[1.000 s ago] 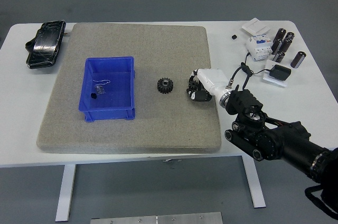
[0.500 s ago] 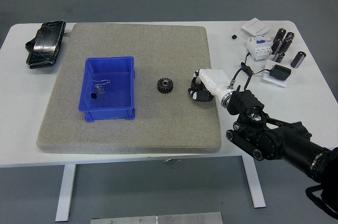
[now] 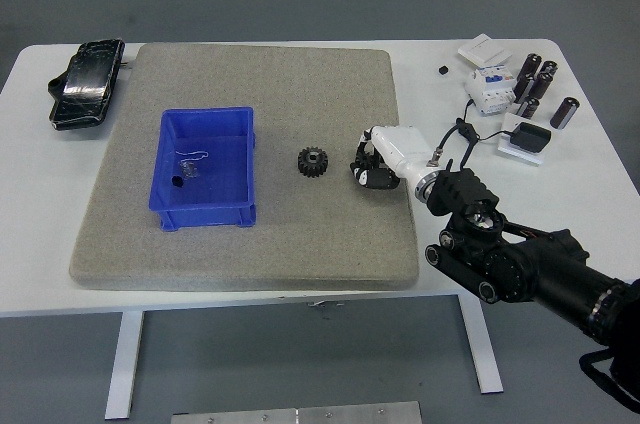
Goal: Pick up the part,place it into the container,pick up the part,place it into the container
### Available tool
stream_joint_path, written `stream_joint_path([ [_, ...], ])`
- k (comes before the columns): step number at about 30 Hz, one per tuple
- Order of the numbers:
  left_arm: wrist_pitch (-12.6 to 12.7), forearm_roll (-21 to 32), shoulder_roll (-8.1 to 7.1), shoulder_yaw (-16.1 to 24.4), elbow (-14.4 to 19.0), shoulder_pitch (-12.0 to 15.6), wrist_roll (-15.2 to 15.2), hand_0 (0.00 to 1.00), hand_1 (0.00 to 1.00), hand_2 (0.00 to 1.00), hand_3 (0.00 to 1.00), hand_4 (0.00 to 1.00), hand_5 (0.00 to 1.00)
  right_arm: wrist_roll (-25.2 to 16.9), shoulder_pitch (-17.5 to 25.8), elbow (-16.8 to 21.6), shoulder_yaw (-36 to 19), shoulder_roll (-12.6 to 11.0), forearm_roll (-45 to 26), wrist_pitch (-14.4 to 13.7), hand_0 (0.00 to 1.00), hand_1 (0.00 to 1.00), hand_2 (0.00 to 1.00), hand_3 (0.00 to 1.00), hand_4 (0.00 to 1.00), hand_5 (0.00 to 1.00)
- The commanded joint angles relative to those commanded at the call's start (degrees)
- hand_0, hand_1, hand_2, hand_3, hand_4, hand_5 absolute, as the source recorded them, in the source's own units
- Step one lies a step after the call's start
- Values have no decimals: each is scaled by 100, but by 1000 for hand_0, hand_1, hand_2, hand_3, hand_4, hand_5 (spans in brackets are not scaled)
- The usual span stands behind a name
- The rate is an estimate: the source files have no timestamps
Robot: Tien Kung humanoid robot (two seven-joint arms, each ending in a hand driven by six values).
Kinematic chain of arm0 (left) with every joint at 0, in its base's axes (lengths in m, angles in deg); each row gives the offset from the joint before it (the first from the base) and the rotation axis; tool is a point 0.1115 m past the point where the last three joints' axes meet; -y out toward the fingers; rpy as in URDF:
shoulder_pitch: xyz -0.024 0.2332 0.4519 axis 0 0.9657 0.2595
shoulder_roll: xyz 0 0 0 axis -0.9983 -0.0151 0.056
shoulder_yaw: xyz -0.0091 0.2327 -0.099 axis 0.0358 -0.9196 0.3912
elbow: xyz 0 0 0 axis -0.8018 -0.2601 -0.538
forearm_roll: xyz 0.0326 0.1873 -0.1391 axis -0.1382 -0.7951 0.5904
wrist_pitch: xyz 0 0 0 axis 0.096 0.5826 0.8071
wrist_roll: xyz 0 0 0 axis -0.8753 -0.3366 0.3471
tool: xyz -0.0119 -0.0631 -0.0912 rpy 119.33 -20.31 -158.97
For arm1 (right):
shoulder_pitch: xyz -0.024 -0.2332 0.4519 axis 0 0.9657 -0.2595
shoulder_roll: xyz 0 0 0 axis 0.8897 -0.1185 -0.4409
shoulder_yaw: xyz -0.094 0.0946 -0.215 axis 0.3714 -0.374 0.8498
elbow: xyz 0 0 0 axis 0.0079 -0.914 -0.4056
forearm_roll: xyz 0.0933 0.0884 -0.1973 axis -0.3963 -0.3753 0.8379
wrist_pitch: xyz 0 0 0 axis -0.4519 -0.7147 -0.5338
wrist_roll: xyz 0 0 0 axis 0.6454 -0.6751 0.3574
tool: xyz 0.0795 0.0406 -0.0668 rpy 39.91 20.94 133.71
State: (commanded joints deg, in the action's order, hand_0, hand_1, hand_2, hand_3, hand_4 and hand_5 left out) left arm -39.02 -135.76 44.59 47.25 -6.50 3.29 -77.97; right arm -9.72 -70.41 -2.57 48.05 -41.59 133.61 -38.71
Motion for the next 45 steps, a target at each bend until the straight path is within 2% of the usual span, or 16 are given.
stream_joint_path([
  [8,4,12,12,5,0,16,10,663,619,583,586,686,517,72,-41,778,93,93,-69,-84,301,436,358,441,576,301],
  [14,8,39,20,-4,0,26,21,663,619,584,587,691,523,188,-248,1278,413,382,-222,-60,302,435,358,442,572,299],
  [19,10,54,15,-12,0,30,34,663,619,585,589,699,538,205,-378,1431,607,589,-374,-92,306,438,358,452,550,289],
  [26,13,57,5,-13,0,39,47,663,619,586,590,703,547,174,-443,1446,891,602,-542,-148,319,440,366,468,551,290],
  [27,13,56,5,-13,0,39,47,663,619,587,590,704,551,172,-443,1433,925,602,-563,-137,429,502,517,614,567,305],
  [32,12,49,3,-11,0,41,52,663,619,587,590,704,551,146,-462,1370,1066,602,-669,-116,429,502,517,614,567,305],
  [33,12,47,1,-10,0,41,52,664,618,587,590,704,553,134,-468,1365,1088,602,-687,-129,712,703,738,688,595,349],
  [38,12,51,-2,-16,0,39,53,664,618,587,590,704,553,88,-482,1369,1168,602,-756,-231,712,703,738,688,595,349],
  [39,12,55,-2,-19,0,38,52,663,619,587,590,704,554,87,-485,1366,1180,602,-766,-247,755,739,766,695,599,354],
  [44,9,60,1,-32,0,35,58,663,619,587,590,704,554,73,-492,1367,1184,602,-784,-321,755,739,766,695,599,354],
  [45,9,60,1,-31,0,34,57,663,619,587,591,704,554,71,-492,1369,1181,602,-785,-328,784,769,792,704,611,363],
])
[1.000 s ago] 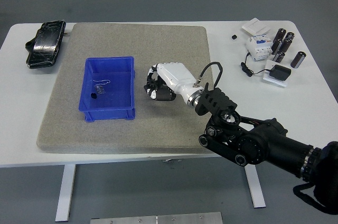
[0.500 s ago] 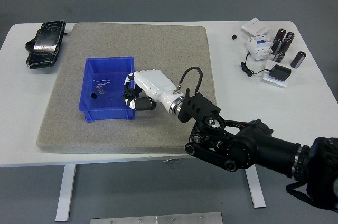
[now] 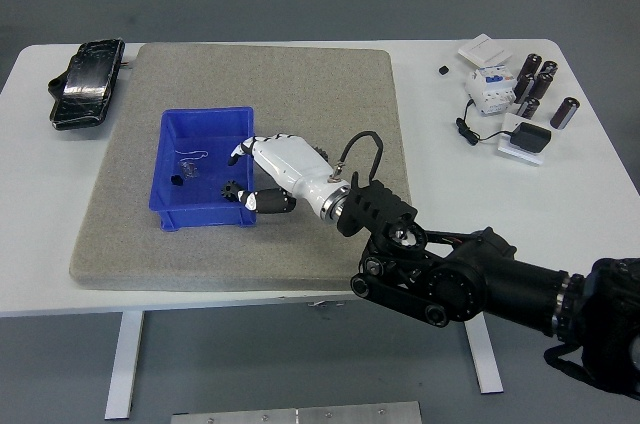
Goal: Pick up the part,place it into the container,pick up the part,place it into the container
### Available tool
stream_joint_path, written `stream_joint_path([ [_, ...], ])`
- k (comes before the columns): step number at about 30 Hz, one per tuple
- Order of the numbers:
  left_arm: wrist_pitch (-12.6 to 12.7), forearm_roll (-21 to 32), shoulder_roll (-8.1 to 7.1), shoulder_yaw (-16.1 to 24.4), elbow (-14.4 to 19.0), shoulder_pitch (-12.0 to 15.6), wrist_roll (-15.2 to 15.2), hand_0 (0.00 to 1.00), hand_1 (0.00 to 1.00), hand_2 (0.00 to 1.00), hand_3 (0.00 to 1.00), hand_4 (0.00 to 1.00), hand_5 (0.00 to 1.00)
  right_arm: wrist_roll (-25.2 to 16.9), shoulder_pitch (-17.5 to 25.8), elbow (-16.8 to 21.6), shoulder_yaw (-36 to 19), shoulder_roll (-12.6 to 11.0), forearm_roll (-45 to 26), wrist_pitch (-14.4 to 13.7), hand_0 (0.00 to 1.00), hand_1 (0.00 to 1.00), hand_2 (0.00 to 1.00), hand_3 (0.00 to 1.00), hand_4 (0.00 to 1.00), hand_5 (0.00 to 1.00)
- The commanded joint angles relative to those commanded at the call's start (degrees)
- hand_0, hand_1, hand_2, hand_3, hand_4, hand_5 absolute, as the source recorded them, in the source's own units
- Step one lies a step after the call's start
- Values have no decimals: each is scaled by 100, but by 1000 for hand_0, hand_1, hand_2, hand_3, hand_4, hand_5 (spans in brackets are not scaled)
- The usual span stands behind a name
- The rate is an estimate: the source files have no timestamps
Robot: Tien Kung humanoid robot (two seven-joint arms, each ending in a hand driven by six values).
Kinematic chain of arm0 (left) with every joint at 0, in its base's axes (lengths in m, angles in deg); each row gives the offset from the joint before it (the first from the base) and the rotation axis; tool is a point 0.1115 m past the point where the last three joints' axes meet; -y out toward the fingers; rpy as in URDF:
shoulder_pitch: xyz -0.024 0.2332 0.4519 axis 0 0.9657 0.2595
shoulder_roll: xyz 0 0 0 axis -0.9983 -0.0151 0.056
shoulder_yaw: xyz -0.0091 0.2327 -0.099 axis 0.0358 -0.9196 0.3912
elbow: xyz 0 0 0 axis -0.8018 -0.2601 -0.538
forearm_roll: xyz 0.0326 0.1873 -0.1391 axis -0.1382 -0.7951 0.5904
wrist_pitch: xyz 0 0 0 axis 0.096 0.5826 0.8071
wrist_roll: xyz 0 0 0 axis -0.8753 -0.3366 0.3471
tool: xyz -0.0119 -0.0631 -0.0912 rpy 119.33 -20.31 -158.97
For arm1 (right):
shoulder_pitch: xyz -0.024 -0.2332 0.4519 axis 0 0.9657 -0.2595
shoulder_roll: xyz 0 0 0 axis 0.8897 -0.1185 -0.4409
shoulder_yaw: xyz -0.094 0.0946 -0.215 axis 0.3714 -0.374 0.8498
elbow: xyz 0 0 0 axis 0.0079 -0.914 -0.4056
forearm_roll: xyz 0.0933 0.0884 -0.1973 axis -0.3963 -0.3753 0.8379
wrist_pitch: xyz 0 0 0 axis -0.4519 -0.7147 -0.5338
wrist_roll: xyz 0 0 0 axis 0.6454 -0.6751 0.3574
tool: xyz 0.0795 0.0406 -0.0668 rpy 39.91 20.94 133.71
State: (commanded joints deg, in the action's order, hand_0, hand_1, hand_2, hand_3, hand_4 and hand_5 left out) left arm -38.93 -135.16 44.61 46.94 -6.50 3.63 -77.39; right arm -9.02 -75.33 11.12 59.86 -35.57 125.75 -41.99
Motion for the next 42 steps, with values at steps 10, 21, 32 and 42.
stream_joint_path([
  [10,-6,-24,-13,6,0,-10,-4,663,619,587,590,705,556,41,-51,-421,-671,0,91,46,786,770,793,711,617,364],
  [21,-15,-32,-27,-15,0,-26,-11,663,619,587,591,704,554,441,-137,-1719,-594,0,201,849,803,811,872,876,730,403],
  [32,-16,-72,-50,8,0,-54,-6,663,619,587,591,704,556,525,-254,-2041,-413,0,119,1026,833,853,937,985,856,493],
  [42,-15,-65,-33,6,0,-32,0,663,619,587,590,702,559,454,-211,-1577,-350,0,-51,870,814,842,927,981,864,508],
])
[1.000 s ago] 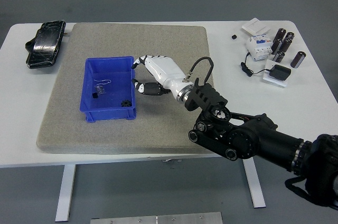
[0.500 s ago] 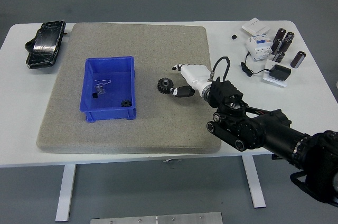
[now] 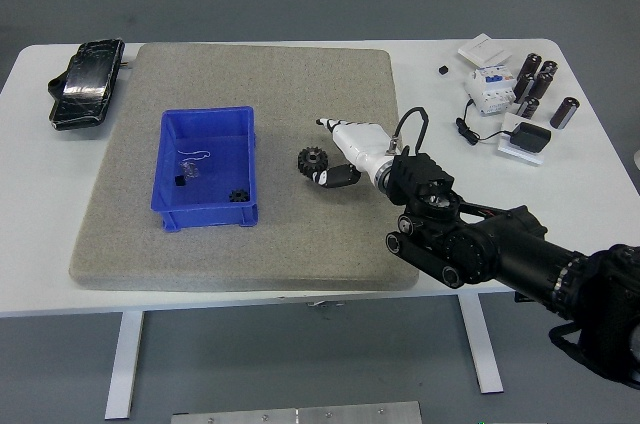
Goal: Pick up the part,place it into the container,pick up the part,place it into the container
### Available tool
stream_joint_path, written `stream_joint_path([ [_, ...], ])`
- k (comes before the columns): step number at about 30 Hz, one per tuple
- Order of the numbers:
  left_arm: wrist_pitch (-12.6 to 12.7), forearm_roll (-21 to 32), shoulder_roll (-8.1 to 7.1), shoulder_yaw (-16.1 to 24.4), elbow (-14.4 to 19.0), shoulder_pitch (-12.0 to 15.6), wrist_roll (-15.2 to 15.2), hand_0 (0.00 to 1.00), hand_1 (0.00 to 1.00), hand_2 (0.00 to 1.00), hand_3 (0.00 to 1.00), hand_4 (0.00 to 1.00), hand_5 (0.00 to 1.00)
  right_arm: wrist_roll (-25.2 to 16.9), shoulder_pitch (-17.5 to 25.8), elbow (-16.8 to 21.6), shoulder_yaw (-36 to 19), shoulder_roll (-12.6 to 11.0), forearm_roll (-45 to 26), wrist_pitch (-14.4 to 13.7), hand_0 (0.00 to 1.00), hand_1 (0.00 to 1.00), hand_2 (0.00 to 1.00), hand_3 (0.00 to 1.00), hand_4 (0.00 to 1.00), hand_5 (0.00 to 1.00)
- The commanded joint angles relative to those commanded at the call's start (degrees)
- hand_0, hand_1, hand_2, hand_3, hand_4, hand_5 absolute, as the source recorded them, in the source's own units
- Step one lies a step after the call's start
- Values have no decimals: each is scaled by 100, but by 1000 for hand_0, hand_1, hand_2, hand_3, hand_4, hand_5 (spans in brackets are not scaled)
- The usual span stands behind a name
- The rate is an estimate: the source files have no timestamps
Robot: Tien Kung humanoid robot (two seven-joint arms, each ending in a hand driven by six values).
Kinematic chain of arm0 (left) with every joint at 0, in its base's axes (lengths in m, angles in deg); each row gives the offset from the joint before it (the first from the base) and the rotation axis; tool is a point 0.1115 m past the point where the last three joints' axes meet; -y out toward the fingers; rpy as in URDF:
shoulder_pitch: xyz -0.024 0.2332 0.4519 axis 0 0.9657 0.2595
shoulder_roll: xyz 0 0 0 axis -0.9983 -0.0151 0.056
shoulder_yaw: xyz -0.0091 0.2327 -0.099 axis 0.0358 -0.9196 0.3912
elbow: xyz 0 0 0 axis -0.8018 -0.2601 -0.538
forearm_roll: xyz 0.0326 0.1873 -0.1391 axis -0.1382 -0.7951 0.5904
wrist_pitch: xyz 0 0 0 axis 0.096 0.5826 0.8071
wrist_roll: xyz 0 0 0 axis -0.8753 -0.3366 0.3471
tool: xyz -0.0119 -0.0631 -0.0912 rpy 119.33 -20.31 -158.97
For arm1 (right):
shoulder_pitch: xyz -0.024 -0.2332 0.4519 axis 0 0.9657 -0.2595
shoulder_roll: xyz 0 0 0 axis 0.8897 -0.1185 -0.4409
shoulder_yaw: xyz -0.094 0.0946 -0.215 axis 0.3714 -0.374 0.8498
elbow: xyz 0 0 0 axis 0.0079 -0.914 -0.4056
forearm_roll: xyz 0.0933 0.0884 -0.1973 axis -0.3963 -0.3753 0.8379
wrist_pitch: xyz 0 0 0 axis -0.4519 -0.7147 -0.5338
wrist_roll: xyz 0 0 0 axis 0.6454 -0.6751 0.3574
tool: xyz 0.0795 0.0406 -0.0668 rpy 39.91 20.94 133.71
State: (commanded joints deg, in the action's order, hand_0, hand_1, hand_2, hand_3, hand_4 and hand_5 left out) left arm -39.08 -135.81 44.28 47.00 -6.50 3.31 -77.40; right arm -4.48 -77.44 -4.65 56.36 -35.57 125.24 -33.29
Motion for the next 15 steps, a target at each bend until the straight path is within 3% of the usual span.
stream_joint_path([
  [7,-1,-7,-1,4,0,-16,-6,663,619,587,590,699,556,-71,22,131,186,0,-428,-114,803,832,901,957,853,516],
  [15,-4,-22,-3,6,0,-40,-3,663,619,586,589,694,554,-181,29,-428,443,0,-772,-99,802,823,890,941,849,517],
])
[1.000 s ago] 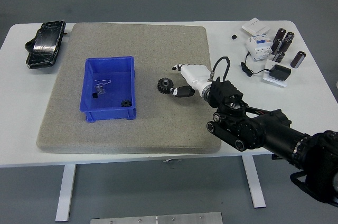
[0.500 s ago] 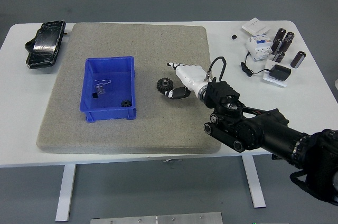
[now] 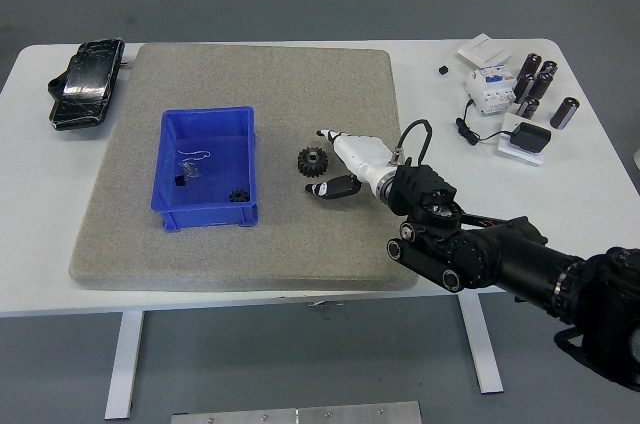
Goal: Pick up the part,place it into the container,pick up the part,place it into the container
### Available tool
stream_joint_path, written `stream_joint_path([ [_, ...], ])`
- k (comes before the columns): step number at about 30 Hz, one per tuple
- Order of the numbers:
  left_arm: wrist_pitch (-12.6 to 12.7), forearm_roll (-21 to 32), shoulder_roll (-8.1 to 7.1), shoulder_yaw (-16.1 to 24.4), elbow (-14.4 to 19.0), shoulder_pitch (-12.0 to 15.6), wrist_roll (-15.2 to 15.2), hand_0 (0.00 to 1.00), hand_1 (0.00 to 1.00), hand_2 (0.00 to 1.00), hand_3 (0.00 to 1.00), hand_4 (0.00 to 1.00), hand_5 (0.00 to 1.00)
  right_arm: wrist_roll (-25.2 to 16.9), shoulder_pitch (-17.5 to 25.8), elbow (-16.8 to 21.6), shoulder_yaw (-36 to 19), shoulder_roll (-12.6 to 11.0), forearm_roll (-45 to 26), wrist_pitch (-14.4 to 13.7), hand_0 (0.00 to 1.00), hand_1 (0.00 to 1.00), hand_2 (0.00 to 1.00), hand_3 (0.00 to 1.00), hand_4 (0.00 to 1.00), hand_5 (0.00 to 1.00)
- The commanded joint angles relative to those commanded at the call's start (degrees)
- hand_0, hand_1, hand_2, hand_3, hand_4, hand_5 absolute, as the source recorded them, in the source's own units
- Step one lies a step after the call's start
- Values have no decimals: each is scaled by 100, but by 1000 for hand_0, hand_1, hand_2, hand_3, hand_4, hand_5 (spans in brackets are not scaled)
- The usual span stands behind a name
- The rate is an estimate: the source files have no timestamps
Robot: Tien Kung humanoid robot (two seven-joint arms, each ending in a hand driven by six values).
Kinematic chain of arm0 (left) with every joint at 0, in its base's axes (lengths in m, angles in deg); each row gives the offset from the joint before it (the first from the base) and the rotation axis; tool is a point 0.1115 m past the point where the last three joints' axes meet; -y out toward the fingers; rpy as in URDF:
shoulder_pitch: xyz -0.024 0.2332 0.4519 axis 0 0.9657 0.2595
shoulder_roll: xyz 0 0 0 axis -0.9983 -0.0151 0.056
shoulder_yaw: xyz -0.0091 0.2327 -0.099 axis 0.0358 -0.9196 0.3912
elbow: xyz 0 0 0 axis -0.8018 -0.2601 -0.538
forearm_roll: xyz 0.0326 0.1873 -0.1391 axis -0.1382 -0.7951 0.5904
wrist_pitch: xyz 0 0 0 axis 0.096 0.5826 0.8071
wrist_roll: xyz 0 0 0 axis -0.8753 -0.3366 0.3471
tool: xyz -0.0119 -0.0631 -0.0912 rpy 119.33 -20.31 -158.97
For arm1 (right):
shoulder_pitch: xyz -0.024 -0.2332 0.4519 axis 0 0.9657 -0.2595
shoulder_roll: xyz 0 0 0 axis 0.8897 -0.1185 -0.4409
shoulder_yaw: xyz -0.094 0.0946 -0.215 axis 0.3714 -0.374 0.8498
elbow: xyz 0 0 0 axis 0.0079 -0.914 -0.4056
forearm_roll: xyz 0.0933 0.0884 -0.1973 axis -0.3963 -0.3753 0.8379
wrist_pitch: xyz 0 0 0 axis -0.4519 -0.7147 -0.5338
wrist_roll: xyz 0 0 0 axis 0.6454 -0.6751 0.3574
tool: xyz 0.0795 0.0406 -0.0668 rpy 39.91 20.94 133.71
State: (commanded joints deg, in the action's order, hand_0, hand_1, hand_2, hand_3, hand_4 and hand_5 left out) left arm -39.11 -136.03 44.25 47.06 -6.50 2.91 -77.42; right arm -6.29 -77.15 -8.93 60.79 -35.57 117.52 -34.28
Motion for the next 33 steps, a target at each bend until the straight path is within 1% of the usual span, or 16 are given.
stream_joint_path([
  [3,-1,-24,3,23,0,1,12,663,619,585,587,692,554,-14,5,-90,3,0,-34,-6,800,818,888,931,842,510],
  [8,0,-43,-2,48,0,-4,11,663,619,585,587,692,554,-42,9,-22,33,0,-8,-65,800,818,888,931,842,510],
  [9,0,-47,-2,51,0,-5,11,663,619,585,587,688,556,-46,10,2,41,0,4,-76,786,760,833,899,828,514],
  [14,-3,-45,3,42,0,-11,8,663,619,585,587,688,556,-64,2,80,83,0,26,-129,786,760,833,899,828,514],
  [15,-3,-46,3,43,0,-12,8,662,619,585,587,687,556,-65,0,86,89,0,26,-137,770,742,815,875,822,520],
  [20,-2,-56,-1,51,0,-7,13,662,619,585,587,687,556,-84,2,125,134,0,-2,-201,770,742,815,875,822,520],
  [21,-2,-59,-1,52,0,-6,14,663,619,585,587,686,555,-90,5,128,140,0,-12,-214,758,725,783,863,807,518],
  [26,-5,-64,3,47,0,-8,10,663,619,585,587,686,555,-110,27,128,227,0,-104,-269,758,725,783,863,807,518],
  [27,-5,-68,3,48,0,-9,8,663,619,585,587,686,556,-113,34,126,244,0,-123,-278,741,673,703,822,777,492],
  [32,-8,-73,3,39,0,-18,-1,663,619,585,587,686,556,-135,71,95,338,0,-204,-324,741,673,703,822,777,492],
  [33,-8,-72,3,36,0,-19,-3,663,619,585,586,686,558,-138,74,90,349,0,-214,-334,731,662,671,795,778,498],
])
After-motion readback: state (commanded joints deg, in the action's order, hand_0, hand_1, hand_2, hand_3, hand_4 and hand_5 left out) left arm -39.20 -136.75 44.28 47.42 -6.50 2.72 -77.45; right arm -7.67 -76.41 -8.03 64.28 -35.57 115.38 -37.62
